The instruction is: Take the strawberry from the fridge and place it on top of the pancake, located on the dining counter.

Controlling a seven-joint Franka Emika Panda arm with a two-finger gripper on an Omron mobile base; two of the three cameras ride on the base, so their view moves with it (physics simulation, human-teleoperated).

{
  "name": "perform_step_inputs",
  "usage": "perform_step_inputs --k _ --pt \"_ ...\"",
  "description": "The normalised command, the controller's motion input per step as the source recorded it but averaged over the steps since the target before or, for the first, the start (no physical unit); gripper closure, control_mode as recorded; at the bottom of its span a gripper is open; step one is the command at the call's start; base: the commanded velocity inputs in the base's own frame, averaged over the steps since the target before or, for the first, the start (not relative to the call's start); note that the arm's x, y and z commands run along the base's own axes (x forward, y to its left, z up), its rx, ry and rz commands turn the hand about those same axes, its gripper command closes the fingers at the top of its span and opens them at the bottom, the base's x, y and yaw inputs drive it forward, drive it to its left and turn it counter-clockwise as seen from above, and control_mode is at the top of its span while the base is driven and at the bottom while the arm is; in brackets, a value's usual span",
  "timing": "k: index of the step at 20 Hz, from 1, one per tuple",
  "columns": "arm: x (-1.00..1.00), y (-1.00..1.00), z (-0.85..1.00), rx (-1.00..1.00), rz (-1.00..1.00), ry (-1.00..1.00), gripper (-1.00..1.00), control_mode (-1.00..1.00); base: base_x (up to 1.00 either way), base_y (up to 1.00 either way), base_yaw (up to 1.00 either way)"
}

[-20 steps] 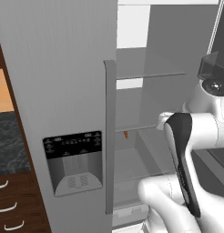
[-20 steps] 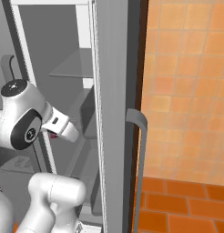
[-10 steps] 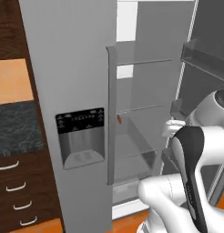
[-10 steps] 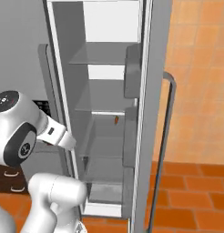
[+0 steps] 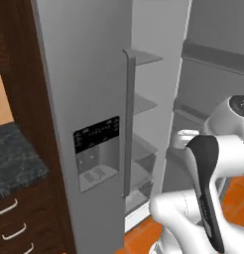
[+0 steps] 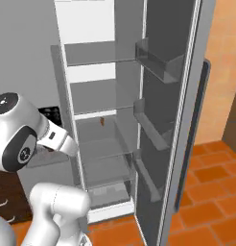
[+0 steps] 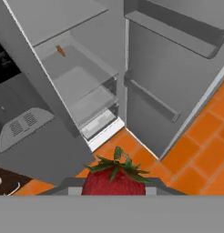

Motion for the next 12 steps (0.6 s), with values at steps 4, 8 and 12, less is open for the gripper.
perform_step_inputs --k 4,8,12 --pt "0.0 0.0 0.0 0.0 0.0 0.0 1.0 1.0 -0.37 0.37 -0.76" --pt "0.0 0.0 0.0 0.0 0.0 0.0 1.0 1.0 -0.33 0.3 -0.81" --pt "0.0 0.0 0.0 0.0 0.0 0.0 1.0 1.0 -0.26 0.22 -0.84"
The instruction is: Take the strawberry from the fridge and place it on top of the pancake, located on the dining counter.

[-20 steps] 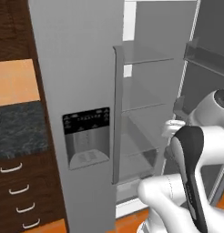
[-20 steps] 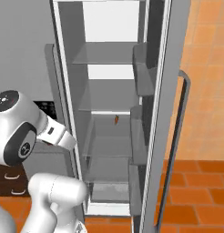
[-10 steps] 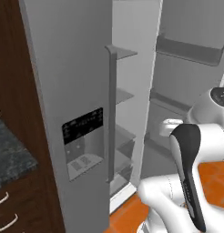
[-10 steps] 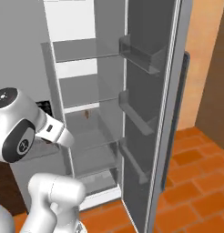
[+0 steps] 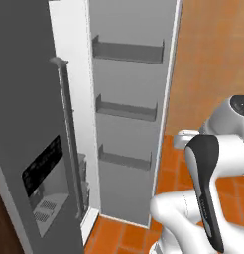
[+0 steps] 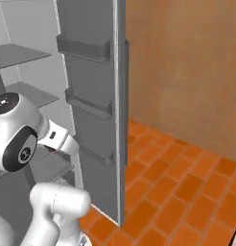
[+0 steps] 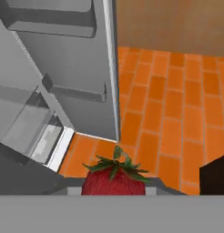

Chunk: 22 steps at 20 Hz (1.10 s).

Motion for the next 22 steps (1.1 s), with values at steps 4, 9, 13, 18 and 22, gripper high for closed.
perform_step_inputs --k 4,9,13,18,22 --pt "0.0 0.0 0.0 0.0 0.0 0.0 1.0 1.0 -0.15 0.04 -0.88" --pt "0.0 0.0 0.0 0.0 0.0 0.0 1.0 1.0 -0.04 0.0 -0.85" --pt "0.0 0.0 0.0 0.0 0.0 0.0 1.0 1.0 0.0 0.0 -0.78" --pt "0.0 0.0 0.0 0.0 0.0 0.0 1.0 1.0 0.0 -0.02 -0.72" --pt "0.0 0.0 0.0 0.0 0.0 0.0 1.0 1.0 0.08 -0.27 -0.56"
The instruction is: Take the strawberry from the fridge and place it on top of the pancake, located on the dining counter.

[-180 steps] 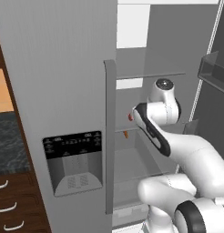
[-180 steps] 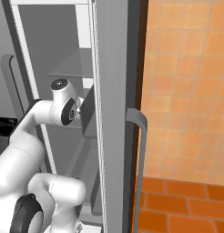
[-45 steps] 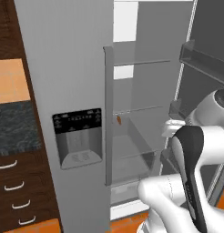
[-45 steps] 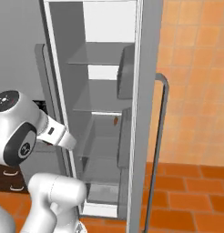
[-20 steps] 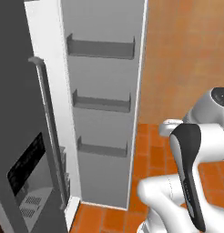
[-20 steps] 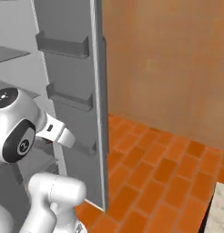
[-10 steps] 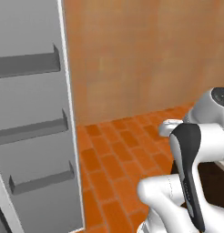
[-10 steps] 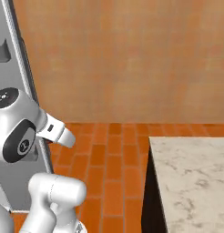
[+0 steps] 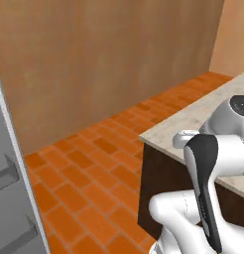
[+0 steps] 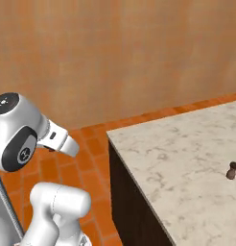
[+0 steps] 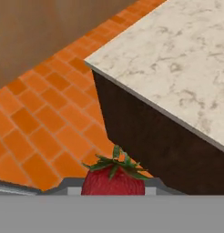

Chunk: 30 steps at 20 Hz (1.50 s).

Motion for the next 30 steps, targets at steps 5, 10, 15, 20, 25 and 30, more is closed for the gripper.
perform_step_inputs --k 5,10,15,20,25,30 --pt "0.0 0.0 0.0 0.0 0.0 0.0 1.0 1.0 0.12 -0.27 -0.54" --pt "0.0 0.0 0.0 0.0 0.0 0.0 1.0 1.0 0.53 -0.23 -0.31" --pt "0.0 0.0 0.0 0.0 0.0 0.0 1.0 1.0 0.45 0.14 0.25" --pt "0.0 0.0 0.0 0.0 0.0 0.0 1.0 1.0 0.56 0.31 0.51" --pt "0.0 0.0 0.0 0.0 0.0 0.0 1.0 1.0 0.58 0.03 0.49" --pt "0.0 0.0 0.0 0.0 0.0 0.0 1.0 1.0 0.75 0.0 0.4"
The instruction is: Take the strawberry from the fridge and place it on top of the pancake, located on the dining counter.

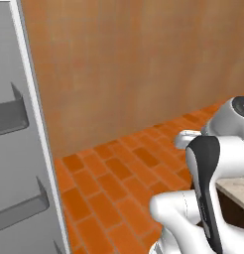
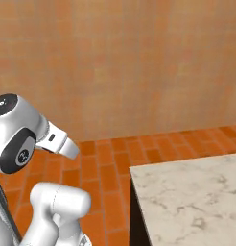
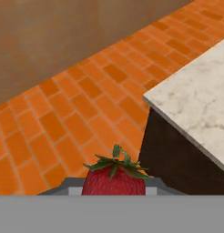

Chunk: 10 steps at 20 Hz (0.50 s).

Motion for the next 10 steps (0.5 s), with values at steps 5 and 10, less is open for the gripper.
perform_step_inputs --k 5,10 --pt "0.0 0.0 0.0 0.0 0.0 0.0 1.0 1.0 0.9 0.0 0.33" --pt "0.0 0.0 0.0 0.0 0.0 0.0 1.0 1.0 0.96 -0.02 0.32"
